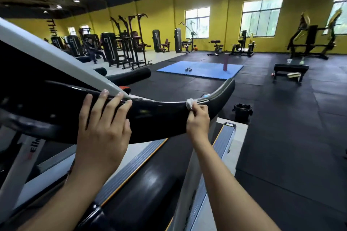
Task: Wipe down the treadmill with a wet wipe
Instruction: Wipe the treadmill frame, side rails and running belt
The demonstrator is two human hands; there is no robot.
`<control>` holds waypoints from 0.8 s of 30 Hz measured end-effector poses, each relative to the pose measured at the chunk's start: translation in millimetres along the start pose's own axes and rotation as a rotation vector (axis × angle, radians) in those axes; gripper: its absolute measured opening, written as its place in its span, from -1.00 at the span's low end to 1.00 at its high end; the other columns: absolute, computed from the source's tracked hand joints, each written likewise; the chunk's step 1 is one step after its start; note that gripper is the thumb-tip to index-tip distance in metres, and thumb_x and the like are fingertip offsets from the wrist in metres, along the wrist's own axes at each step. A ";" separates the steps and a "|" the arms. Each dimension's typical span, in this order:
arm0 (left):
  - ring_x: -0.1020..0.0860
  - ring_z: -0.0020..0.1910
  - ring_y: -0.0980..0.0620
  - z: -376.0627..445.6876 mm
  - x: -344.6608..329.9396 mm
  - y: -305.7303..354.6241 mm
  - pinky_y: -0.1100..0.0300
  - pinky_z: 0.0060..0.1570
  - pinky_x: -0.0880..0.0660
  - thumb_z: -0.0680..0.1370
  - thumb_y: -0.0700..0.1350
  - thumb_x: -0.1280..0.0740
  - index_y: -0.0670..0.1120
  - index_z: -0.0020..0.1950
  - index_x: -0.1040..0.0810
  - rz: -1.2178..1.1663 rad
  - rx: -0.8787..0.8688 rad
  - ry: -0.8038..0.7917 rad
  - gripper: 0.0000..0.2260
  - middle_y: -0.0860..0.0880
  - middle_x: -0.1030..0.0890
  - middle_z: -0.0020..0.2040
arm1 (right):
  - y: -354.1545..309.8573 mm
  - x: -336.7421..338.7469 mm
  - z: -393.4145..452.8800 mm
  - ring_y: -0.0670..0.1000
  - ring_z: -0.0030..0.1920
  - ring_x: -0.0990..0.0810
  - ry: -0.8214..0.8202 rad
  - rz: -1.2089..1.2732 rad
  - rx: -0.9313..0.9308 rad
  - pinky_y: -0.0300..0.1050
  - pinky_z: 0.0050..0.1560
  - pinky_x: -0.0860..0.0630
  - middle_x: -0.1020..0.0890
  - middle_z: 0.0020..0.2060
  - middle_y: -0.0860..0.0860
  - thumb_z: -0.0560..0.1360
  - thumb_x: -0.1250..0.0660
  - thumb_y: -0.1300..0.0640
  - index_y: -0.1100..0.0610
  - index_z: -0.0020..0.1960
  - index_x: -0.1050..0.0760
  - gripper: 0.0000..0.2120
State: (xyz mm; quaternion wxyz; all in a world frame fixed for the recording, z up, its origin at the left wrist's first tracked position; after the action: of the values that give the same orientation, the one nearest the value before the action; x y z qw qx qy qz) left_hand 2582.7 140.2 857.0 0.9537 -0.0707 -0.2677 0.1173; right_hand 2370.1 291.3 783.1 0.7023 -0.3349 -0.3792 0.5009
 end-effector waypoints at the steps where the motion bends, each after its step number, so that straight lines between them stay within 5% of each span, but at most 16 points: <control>1: -0.35 0.51 -0.25 1.8 -4.8 8.3 -0.27 0.54 -0.13 0.63 -0.14 -0.20 -0.17 0.41 -0.52 0.022 -0.005 -0.030 -0.63 -0.15 -0.50 0.43 | 5.0 1.5 5.1 0.18 0.00 -0.57 -0.003 -0.012 -0.017 -0.31 -0.02 -0.30 -0.45 -0.03 0.07 0.49 -0.24 0.37 0.16 0.18 -0.62 -0.66; 6: -0.40 0.44 -0.26 14.5 -24.0 38.4 -0.23 0.56 -0.08 0.60 -0.17 -0.18 -0.15 0.40 -0.52 0.131 0.034 -0.115 -0.62 -0.15 -0.55 0.36 | -30.1 -4.6 -70.9 0.04 0.01 -0.53 -0.124 0.146 0.306 -0.24 0.08 -0.43 -0.48 0.05 0.07 0.47 -0.22 0.35 0.15 0.41 -0.46 -0.49; 9: -0.43 0.41 -0.26 22.8 -33.1 50.9 -0.19 0.58 -0.07 0.59 -0.19 -0.14 -0.17 0.39 -0.53 0.143 0.059 -0.132 -0.61 -0.17 -0.57 0.32 | -38.7 -7.1 -96.4 0.03 0.04 -0.55 -0.149 0.197 0.490 -0.22 0.08 -0.48 -0.51 0.08 0.09 0.58 -0.22 0.31 0.19 0.45 -0.43 -0.56; 11: -0.43 0.39 -0.26 25.9 -39.9 58.2 -0.20 0.57 -0.09 0.56 -0.21 -0.17 -0.17 0.38 -0.53 0.138 0.048 -0.152 -0.60 -0.17 -0.57 0.31 | -10.9 -7.7 -68.6 0.04 -0.01 -0.54 -0.092 0.169 0.416 -0.24 0.04 -0.44 -0.50 0.02 0.07 0.52 -0.27 0.38 0.18 0.39 -0.49 -0.55; 15: -0.43 0.40 -0.26 22.3 -48.4 63.0 -0.22 0.55 -0.12 0.55 -0.24 -0.19 -0.17 0.38 -0.52 0.163 0.013 -0.154 -0.60 -0.18 -0.55 0.33 | 68.2 2.7 3.8 0.17 -0.03 -0.57 0.018 0.141 -0.059 -0.33 -0.06 -0.30 -0.45 -0.05 0.02 0.47 -0.26 0.39 0.12 0.28 -0.58 -0.56; 17: -0.42 0.39 -0.26 23.4 -50.0 64.5 -0.21 0.56 -0.13 0.55 -0.26 -0.19 -0.18 0.38 -0.52 0.155 0.025 -0.134 -0.60 -0.18 -0.55 0.33 | 77.6 4.7 10.9 0.12 -0.04 -0.57 0.044 0.116 -0.081 -0.27 -0.03 -0.37 -0.47 -0.03 0.03 0.49 -0.24 0.35 0.08 0.31 -0.57 -0.56; 21: -0.42 0.39 -0.25 23.6 -53.9 71.8 -0.17 0.57 -0.10 0.53 -0.26 -0.20 -0.17 0.37 -0.54 0.129 0.091 -0.099 -0.59 -0.16 -0.56 0.33 | 22.2 -10.7 -72.5 0.08 0.00 -0.54 -0.034 0.222 0.222 -0.38 0.08 -0.38 -0.51 0.01 0.08 0.41 -0.28 0.38 0.21 0.35 -0.52 -0.49; 24: -0.43 0.39 -0.24 26.4 -53.1 73.1 -0.15 0.57 -0.10 0.48 -0.20 -0.23 -0.17 0.37 -0.54 0.086 0.123 -0.089 -0.56 -0.14 -0.58 0.32 | -17.6 -26.4 -136.8 0.09 0.05 -0.57 -0.175 0.291 0.458 -0.17 0.08 -0.54 -0.51 0.10 0.09 0.47 -0.36 0.41 0.29 0.40 -0.45 -0.51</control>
State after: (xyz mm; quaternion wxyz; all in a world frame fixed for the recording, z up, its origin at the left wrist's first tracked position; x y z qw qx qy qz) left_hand 2511.2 198.5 838.7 0.9376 -0.0181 -0.2986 0.1774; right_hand 2491.2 248.8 726.1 0.6450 -0.1738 -0.2633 0.6960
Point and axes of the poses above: each hand's wrist, its own z-axis towards the middle knuckle, its own x-axis out of the back of the hand, y = z × x, the point moved 2 cm from there along z, towards the middle knuckle
